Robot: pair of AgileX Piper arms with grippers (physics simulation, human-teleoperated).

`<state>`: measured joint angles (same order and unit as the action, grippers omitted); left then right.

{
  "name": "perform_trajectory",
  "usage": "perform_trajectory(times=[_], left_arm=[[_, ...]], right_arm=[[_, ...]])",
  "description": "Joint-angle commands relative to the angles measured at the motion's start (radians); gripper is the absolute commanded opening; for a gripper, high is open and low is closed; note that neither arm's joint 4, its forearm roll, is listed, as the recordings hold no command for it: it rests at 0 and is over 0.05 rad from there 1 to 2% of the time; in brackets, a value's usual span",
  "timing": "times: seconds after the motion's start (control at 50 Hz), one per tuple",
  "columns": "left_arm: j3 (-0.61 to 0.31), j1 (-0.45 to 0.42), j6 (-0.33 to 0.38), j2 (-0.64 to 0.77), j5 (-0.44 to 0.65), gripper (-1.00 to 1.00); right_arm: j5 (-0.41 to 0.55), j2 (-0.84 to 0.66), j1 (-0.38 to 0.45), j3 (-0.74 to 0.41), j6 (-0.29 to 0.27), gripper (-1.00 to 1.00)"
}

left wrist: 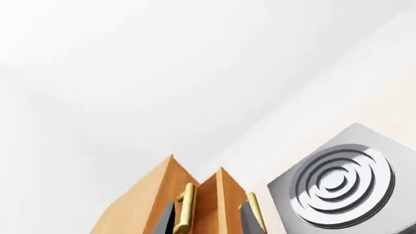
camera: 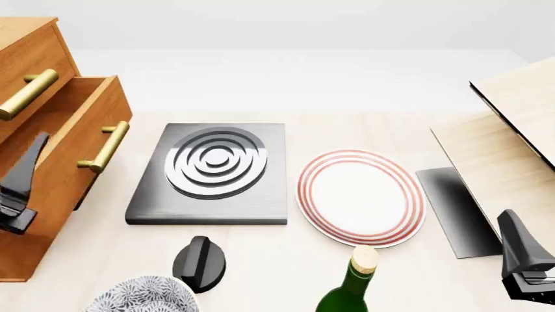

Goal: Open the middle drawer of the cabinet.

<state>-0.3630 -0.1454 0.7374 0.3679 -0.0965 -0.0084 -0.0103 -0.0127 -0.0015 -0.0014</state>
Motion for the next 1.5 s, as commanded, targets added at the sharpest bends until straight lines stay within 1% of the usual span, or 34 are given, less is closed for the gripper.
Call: perform_trajectory(times=[0.02, 0.04, 0.06, 0.08, 0.1, 0.12, 0.16, 0.18, 0.2, 0.22, 0.24, 0.26, 0.28, 0.38, 0.42, 0.44, 0.46, 0.58, 0.62, 0.66, 0.68, 0.76, 0.94, 0.96, 1.04, 1.08, 1.14, 1.16, 1.3, 1.36, 1.5], left_arm=[[-0.247, 0.031, -0.260, -0.114, 0.362, 1.00], [-0.273, 0.044, -0.291, -0.105, 0.380, 1.00], [-0.282, 0.053, -0.296, -0.097, 0.386, 1.00], [-0.296, 0.052, -0.318, -0.081, 0.396, 1.00], [-0.313, 0.052, -0.354, -0.042, 0.411, 1.00], [-0.317, 0.061, -0.363, -0.024, 0.413, 1.00], [-0.336, 0.068, -0.409, 0.016, 0.424, 1.00], [-0.336, 0.076, -0.412, 0.035, 0.421, 1.00], [-0.350, 0.071, -0.453, 0.072, 0.426, 1.00], [-0.360, 0.074, -0.477, 0.098, 0.433, 1.00], [-0.359, 0.092, -0.466, 0.105, 0.427, 1.00], [-0.364, 0.086, -0.474, 0.114, 0.430, 1.00], [-0.377, 0.084, -0.510, 0.139, 0.440, 1.00], [-0.390, 0.097, -0.546, 0.177, 0.464, 1.00], [-0.393, 0.121, -0.572, 0.209, 0.475, 1.00], [-0.394, 0.122, -0.578, 0.217, 0.478, 1.00], [-0.398, 0.119, -0.604, 0.235, 0.487, 1.00], [-0.399, 0.132, -0.655, 0.309, 0.492, 1.00], [-0.393, 0.142, -0.655, 0.325, 0.483, 1.00], [-0.392, 0.141, -0.675, 0.349, 0.485, 1.00], [-0.386, 0.151, -0.658, 0.350, 0.477, 1.00], [-0.371, 0.177, -0.661, 0.389, 0.462, 1.00], [-0.355, 0.206, -0.676, 0.459, 0.440, 1.00], [-0.355, 0.208, -0.690, 0.480, 0.438, 1.00], [-0.350, 0.216, -0.693, 0.496, 0.429, 1.00], [-0.341, 0.221, -0.686, 0.506, 0.415, 1.00], [-0.328, 0.223, -0.692, 0.534, 0.393, 1.00], [-0.321, 0.223, -0.703, 0.558, 0.380, 1.00], [-0.300, 0.236, -0.701, 0.592, 0.335, 1.00], [-0.282, 0.234, -0.710, 0.629, 0.305, 1.00], [-0.263, 0.244, -0.707, 0.689, 0.246, 1.00]], right_arm=[[0.000, 0.000, 0.000, 0.000, 0.000, 1.00], [0.000, 0.000, 0.000, 0.000, 0.000, 1.00], [0.000, 0.000, 0.000, 0.000, 0.000, 1.00], [0.000, 0.000, 0.000, 0.000, 0.000, 1.00], [0.000, 0.000, 0.000, 0.000, 0.000, 1.00], [0.000, 0.000, 0.000, 0.000, 0.000, 1.00], [0.000, 0.000, 0.000, 0.000, 0.000, 1.00], [0.000, 0.000, 0.000, 0.000, 0.000, 1.00], [0.000, 0.000, 0.000, 0.000, 0.000, 1.00], [0.000, 0.000, 0.000, 0.000, 0.000, 1.00], [0.000, 0.000, 0.000, 0.000, 0.000, 1.00], [0.000, 0.000, 0.000, 0.000, 0.000, 1.00], [0.000, 0.000, 0.000, 0.000, 0.000, 1.00], [0.000, 0.000, 0.000, 0.000, 0.000, 1.00], [0.000, 0.000, 0.000, 0.000, 0.000, 1.00], [0.000, 0.000, 0.000, 0.000, 0.000, 1.00], [0.000, 0.000, 0.000, 0.000, 0.000, 1.00], [0.000, 0.000, 0.000, 0.000, 0.000, 1.00], [0.000, 0.000, 0.000, 0.000, 0.000, 1.00], [0.000, 0.000, 0.000, 0.000, 0.000, 1.00], [0.000, 0.000, 0.000, 0.000, 0.000, 1.00], [0.000, 0.000, 0.000, 0.000, 0.000, 1.00], [0.000, 0.000, 0.000, 0.000, 0.000, 1.00], [0.000, 0.000, 0.000, 0.000, 0.000, 1.00], [0.000, 0.000, 0.000, 0.000, 0.000, 1.00], [0.000, 0.000, 0.000, 0.000, 0.000, 1.00], [0.000, 0.000, 0.000, 0.000, 0.000, 1.00], [0.000, 0.000, 0.000, 0.000, 0.000, 1.00], [0.000, 0.000, 0.000, 0.000, 0.000, 1.00], [0.000, 0.000, 0.000, 0.000, 0.000, 1.00], [0.000, 0.000, 0.000, 0.000, 0.000, 1.00]])
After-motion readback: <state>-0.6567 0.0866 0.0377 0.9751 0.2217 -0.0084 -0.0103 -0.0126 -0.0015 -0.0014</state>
